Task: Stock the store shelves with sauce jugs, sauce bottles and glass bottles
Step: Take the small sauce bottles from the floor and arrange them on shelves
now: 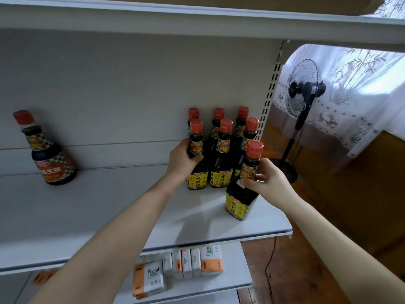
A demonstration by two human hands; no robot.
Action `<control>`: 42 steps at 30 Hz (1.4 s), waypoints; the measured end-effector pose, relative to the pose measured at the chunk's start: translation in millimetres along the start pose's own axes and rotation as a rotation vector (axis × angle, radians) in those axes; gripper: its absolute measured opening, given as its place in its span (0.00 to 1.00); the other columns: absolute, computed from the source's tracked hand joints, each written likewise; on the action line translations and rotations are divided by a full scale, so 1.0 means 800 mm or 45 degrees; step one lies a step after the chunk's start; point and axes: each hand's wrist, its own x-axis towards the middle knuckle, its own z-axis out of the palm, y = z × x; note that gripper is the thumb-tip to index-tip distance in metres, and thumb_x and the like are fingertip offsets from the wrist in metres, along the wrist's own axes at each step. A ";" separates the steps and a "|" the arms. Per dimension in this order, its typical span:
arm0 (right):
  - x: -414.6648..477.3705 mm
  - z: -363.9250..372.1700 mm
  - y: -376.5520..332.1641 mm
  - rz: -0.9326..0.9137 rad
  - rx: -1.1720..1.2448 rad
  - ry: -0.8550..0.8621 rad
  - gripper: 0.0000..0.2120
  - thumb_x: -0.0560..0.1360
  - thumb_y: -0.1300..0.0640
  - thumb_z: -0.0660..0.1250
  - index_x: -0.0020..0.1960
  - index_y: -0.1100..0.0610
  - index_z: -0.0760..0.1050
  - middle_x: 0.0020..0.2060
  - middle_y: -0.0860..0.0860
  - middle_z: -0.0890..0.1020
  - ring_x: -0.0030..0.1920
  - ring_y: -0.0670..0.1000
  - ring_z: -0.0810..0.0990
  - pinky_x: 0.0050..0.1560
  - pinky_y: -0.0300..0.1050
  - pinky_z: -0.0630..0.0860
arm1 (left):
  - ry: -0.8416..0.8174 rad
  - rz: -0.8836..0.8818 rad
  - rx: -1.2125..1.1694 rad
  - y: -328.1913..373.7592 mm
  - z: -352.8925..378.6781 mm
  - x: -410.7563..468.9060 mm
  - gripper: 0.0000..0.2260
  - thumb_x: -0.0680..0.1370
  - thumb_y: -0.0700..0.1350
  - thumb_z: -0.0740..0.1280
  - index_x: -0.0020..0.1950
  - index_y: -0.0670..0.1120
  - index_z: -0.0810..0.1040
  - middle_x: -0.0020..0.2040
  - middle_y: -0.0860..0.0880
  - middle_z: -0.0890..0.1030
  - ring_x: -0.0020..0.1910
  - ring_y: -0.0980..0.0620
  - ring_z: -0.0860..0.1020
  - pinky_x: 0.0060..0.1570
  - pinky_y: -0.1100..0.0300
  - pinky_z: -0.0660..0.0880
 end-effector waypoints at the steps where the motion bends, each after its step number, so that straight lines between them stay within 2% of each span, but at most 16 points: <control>1: 0.000 -0.003 -0.001 -0.001 0.006 -0.023 0.19 0.69 0.58 0.73 0.56 0.52 0.69 0.49 0.45 0.78 0.51 0.48 0.77 0.51 0.41 0.72 | 0.033 -0.008 -0.022 0.000 0.002 -0.005 0.19 0.73 0.40 0.70 0.63 0.41 0.71 0.60 0.44 0.78 0.60 0.46 0.75 0.49 0.70 0.64; 3: -0.001 -0.011 -0.002 0.000 0.011 -0.065 0.19 0.69 0.59 0.73 0.57 0.51 0.70 0.47 0.43 0.78 0.49 0.46 0.78 0.51 0.39 0.72 | 0.125 -0.049 -0.075 -0.003 0.006 -0.022 0.21 0.75 0.42 0.68 0.66 0.40 0.68 0.63 0.44 0.75 0.64 0.47 0.72 0.52 0.70 0.63; 5: 0.001 -0.023 -0.001 0.015 0.006 -0.095 0.19 0.69 0.61 0.72 0.58 0.53 0.72 0.47 0.45 0.79 0.48 0.45 0.78 0.49 0.37 0.72 | 0.218 -0.114 -0.049 -0.016 0.012 -0.046 0.24 0.77 0.45 0.66 0.70 0.40 0.64 0.68 0.43 0.70 0.68 0.47 0.67 0.61 0.65 0.63; 7: 0.005 -0.033 0.001 0.043 0.024 -0.113 0.19 0.69 0.64 0.72 0.58 0.55 0.73 0.48 0.49 0.81 0.48 0.47 0.79 0.49 0.38 0.73 | 0.222 -0.155 0.031 -0.035 0.017 -0.075 0.25 0.78 0.46 0.64 0.71 0.40 0.62 0.70 0.42 0.67 0.69 0.47 0.65 0.65 0.62 0.60; 9: 0.009 -0.041 0.003 0.058 0.045 -0.129 0.19 0.70 0.66 0.71 0.58 0.55 0.73 0.49 0.50 0.81 0.48 0.47 0.80 0.48 0.38 0.74 | 0.064 -0.168 0.154 -0.057 0.022 -0.099 0.24 0.78 0.48 0.62 0.72 0.41 0.62 0.71 0.43 0.65 0.71 0.47 0.63 0.67 0.61 0.58; 12: 0.016 -0.045 0.007 0.059 0.066 -0.137 0.21 0.71 0.68 0.68 0.61 0.56 0.70 0.51 0.50 0.79 0.49 0.46 0.78 0.50 0.41 0.73 | -0.334 -0.164 0.680 -0.087 0.032 -0.115 0.25 0.80 0.55 0.56 0.73 0.44 0.59 0.75 0.44 0.58 0.75 0.46 0.54 0.70 0.49 0.55; 13: 0.018 -0.045 0.009 0.053 0.074 -0.140 0.21 0.72 0.69 0.67 0.62 0.57 0.69 0.53 0.50 0.79 0.50 0.47 0.78 0.50 0.41 0.73 | -0.407 -0.156 0.799 -0.092 0.034 -0.119 0.26 0.79 0.58 0.53 0.73 0.45 0.59 0.75 0.45 0.56 0.75 0.46 0.52 0.70 0.46 0.54; 15: 0.022 -0.044 0.011 0.042 0.085 -0.143 0.21 0.73 0.70 0.65 0.64 0.58 0.67 0.54 0.51 0.77 0.54 0.50 0.77 0.52 0.42 0.73 | -0.420 -0.117 0.901 -0.099 0.038 -0.128 0.32 0.73 0.63 0.44 0.71 0.47 0.62 0.75 0.44 0.58 0.75 0.45 0.53 0.68 0.43 0.54; 16: 0.025 -0.043 0.012 0.039 0.084 -0.145 0.21 0.73 0.70 0.64 0.64 0.59 0.67 0.55 0.51 0.77 0.55 0.51 0.76 0.53 0.43 0.72 | -0.388 -0.080 0.915 -0.101 0.040 -0.131 0.37 0.69 0.64 0.40 0.70 0.46 0.64 0.74 0.43 0.60 0.74 0.44 0.55 0.68 0.42 0.55; 18: 0.029 -0.041 0.014 0.036 0.066 -0.151 0.22 0.74 0.70 0.64 0.65 0.59 0.66 0.57 0.52 0.76 0.57 0.52 0.75 0.56 0.45 0.72 | -0.329 -0.010 0.925 -0.108 0.044 -0.135 0.39 0.67 0.63 0.38 0.67 0.44 0.68 0.71 0.40 0.64 0.72 0.41 0.59 0.67 0.39 0.58; 23: 0.035 -0.037 0.019 0.003 0.006 -0.161 0.23 0.75 0.69 0.62 0.68 0.58 0.64 0.62 0.53 0.75 0.62 0.52 0.72 0.63 0.49 0.71 | -0.346 -0.023 0.962 -0.106 0.043 -0.137 0.37 0.69 0.61 0.40 0.66 0.42 0.70 0.70 0.38 0.67 0.71 0.39 0.62 0.65 0.38 0.59; 27: 0.026 -0.031 0.027 -0.038 0.025 -0.078 0.20 0.76 0.65 0.63 0.66 0.59 0.65 0.58 0.51 0.75 0.60 0.49 0.73 0.63 0.47 0.71 | -0.364 -0.025 0.951 -0.110 0.045 -0.136 0.29 0.72 0.58 0.48 0.58 0.40 0.76 0.61 0.36 0.75 0.63 0.35 0.72 0.56 0.34 0.69; 31: 0.018 -0.022 0.037 -0.075 0.055 0.007 0.19 0.75 0.60 0.65 0.65 0.58 0.67 0.56 0.48 0.75 0.58 0.48 0.74 0.62 0.45 0.70 | -0.320 -0.006 0.940 -0.112 0.047 -0.137 0.34 0.70 0.60 0.43 0.63 0.41 0.72 0.67 0.37 0.70 0.68 0.37 0.66 0.63 0.38 0.63; 35: 0.020 -0.022 0.040 -0.106 0.038 0.051 0.18 0.75 0.61 0.66 0.63 0.59 0.69 0.54 0.49 0.77 0.56 0.50 0.76 0.61 0.46 0.72 | -0.311 -0.002 0.959 -0.112 0.046 -0.137 0.38 0.68 0.62 0.38 0.67 0.43 0.68 0.71 0.39 0.65 0.72 0.40 0.61 0.66 0.40 0.59; 42: 0.020 -0.024 0.040 -0.131 0.023 0.021 0.17 0.76 0.63 0.64 0.64 0.60 0.68 0.54 0.49 0.76 0.56 0.48 0.75 0.59 0.41 0.70 | -0.317 0.007 0.983 -0.113 0.045 -0.137 0.38 0.68 0.62 0.37 0.68 0.44 0.66 0.71 0.41 0.64 0.72 0.41 0.59 0.67 0.41 0.59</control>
